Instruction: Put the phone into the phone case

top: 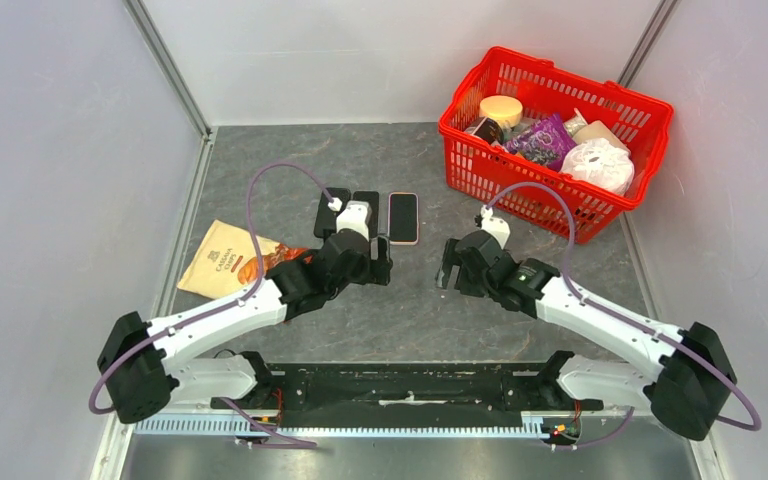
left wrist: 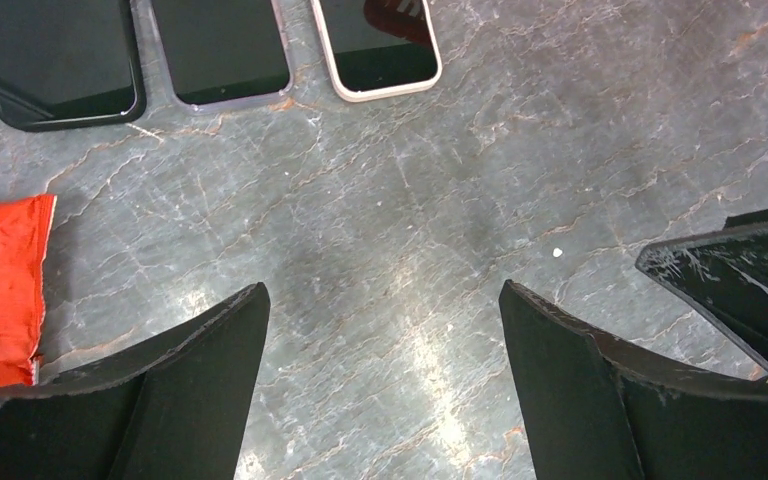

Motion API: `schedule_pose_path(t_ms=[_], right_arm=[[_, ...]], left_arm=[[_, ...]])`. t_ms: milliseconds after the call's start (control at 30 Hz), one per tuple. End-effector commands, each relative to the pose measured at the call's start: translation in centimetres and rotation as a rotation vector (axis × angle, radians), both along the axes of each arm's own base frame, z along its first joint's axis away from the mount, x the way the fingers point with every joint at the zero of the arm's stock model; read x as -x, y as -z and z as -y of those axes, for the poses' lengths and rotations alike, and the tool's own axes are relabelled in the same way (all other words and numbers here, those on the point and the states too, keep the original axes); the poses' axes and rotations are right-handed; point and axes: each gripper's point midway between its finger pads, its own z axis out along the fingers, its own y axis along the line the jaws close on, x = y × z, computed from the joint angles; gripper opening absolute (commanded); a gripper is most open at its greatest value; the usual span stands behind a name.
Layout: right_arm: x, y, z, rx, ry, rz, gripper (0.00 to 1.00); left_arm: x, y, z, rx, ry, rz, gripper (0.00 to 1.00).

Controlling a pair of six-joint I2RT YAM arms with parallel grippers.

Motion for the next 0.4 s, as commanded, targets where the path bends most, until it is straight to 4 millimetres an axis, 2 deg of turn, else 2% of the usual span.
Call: schedule_pose_path(t_ms=[0,367], right_arm=[[-1.92,-1.8,-1.74,-0.046,-0.001,0.056,0.97],[-2.1,-1.6,-1.47,-0.041,0.02,0.062,0.97]], left_arm=[[0.11,-0.48,-1.12,0.029,-0.055,0.016,0.91],[0.3,0.1,-1.17,0.025,-0.05,0.008,0.92]])
